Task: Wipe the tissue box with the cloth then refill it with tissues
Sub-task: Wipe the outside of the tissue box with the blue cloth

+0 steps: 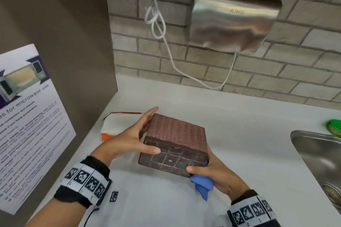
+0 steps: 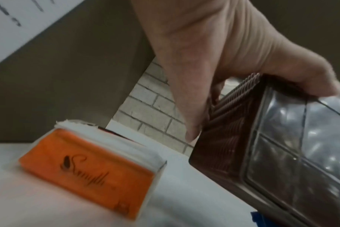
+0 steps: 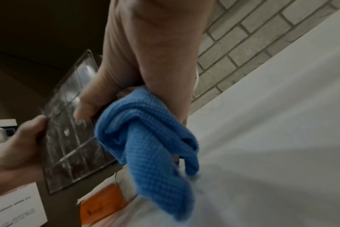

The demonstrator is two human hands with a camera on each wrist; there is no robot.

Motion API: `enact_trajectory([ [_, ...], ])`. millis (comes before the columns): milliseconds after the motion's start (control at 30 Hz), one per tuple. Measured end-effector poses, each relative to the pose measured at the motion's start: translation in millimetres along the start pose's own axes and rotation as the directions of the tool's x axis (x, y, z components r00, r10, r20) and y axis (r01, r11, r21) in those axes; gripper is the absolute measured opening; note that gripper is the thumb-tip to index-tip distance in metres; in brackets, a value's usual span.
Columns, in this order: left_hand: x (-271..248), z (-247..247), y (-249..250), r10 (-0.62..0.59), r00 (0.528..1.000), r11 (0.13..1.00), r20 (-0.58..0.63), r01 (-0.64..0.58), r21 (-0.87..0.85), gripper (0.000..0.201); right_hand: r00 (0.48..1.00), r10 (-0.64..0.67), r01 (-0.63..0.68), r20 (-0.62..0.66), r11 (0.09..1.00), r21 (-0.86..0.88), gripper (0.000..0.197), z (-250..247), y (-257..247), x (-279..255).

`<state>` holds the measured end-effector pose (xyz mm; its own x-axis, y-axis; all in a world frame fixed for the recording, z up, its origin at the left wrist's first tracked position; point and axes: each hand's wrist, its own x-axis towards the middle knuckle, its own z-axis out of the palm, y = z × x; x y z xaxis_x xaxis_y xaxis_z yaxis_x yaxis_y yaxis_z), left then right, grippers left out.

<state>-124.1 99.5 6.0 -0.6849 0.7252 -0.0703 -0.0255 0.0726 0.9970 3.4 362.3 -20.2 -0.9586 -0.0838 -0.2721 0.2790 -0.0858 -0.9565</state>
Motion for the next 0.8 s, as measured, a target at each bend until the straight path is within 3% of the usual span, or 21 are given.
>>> enact_trajectory([
  [67, 6.8, 7.2, -3.1, -0.019, 0.998, 0.999, -0.062, 0.017, -0.032, 0.106, 0.999, -0.012, 0.011, -0.033, 1.0, -0.016, 0.085, -4.8, -1.9, 2.1],
  [167, 9.3, 12.9, -22.6, -0.024, 0.985, 0.997, -0.172, 0.011, -0.076, 0.106, 0.979, 0.011, 0.009, -0.202, 0.995, 0.099, 0.089, -19.0, -4.8, 2.3],
  [267, 8.5, 17.8, -38.3, -0.033, 0.974, 0.995, -0.225, 0.011, -0.095, 0.11, 0.951, -0.079, 0.132, -0.298, 0.978, 0.161, 0.064, -31.2, -16.6, -0.5],
  [333, 9.0, 22.0, -46.2, -0.033, 0.975, 0.995, -0.219, 0.01, -0.102, 0.112, 0.899, -0.147, 0.19, -0.412, 0.98, 0.065, 0.047, -28.7, -28.5, 2.0],
  [400, 10.1, 26.0, -53.3, -0.03, 0.976, 0.996, -0.216, 0.011, -0.088, 0.109, 0.873, -0.266, 0.179, -0.408, 0.954, -0.239, 0.04, -18.2, -37.6, 11.2],
  [467, 11.3, 29.2, -57.8, -0.046, 0.973, 0.996, -0.226, 0.028, -0.085, 0.105, 0.917, -0.332, 0.123, -0.221, 0.762, -0.636, 0.044, -2.2, -41.6, 22.8],
  [533, 11.3, 32.1, -60.7, -0.049, 0.97, 0.996, -0.237, 0.031, -0.08, 0.102, 0.961, -0.268, 0.086, -0.067, 0.52, -0.85, 0.044, 12.6, -38.2, 37.5],
  [700, 8.4, 32.3, -68.0, -0.017, 0.966, 0.997, -0.258, -0.002, -0.074, 0.095, 0.953, -0.268, 0.203, 0.144, 0.205, -0.958, 0.042, 80.5, -30.5, 55.1],
  [800, 7.7, 34.1, -67.7, -0.005, 0.944, 0.999, -0.331, -0.006, -0.032, 0.058, 0.954, -0.24, 0.208, 0.181, 0.091, -0.974, 0.051, 112.9, -15.2, 58.5],
])
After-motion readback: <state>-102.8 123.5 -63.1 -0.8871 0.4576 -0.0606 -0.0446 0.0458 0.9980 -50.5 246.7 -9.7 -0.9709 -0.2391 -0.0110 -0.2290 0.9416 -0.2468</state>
